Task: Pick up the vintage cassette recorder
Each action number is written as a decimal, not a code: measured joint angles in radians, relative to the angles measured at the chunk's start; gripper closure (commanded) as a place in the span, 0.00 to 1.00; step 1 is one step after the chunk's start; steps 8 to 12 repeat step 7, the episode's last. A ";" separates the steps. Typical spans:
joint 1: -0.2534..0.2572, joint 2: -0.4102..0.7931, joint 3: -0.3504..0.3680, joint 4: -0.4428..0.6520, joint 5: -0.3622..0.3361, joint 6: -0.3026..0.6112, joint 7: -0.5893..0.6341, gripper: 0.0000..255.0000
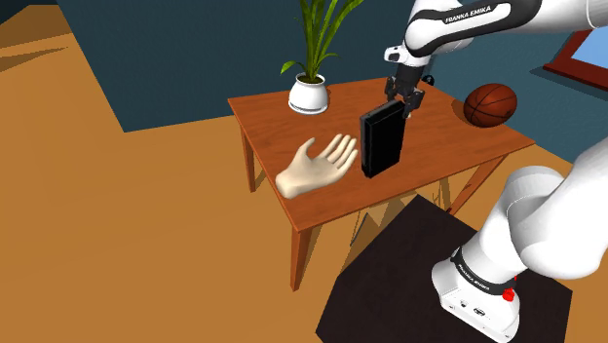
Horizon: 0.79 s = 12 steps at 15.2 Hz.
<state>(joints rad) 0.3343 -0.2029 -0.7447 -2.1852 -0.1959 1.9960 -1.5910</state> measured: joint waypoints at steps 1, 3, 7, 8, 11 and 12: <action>-0.001 -0.006 0.002 0.010 -0.003 -0.014 0.001 1.00; -0.001 -0.019 0.010 0.026 -0.008 -0.042 0.007 1.00; -0.001 -0.033 0.018 0.066 -0.012 -0.093 0.009 1.00; -0.001 -0.033 0.018 0.066 -0.012 -0.093 0.009 1.00; -0.001 -0.033 0.018 0.066 -0.012 -0.093 0.009 1.00; -0.001 -0.033 0.018 0.066 -0.012 -0.093 0.009 1.00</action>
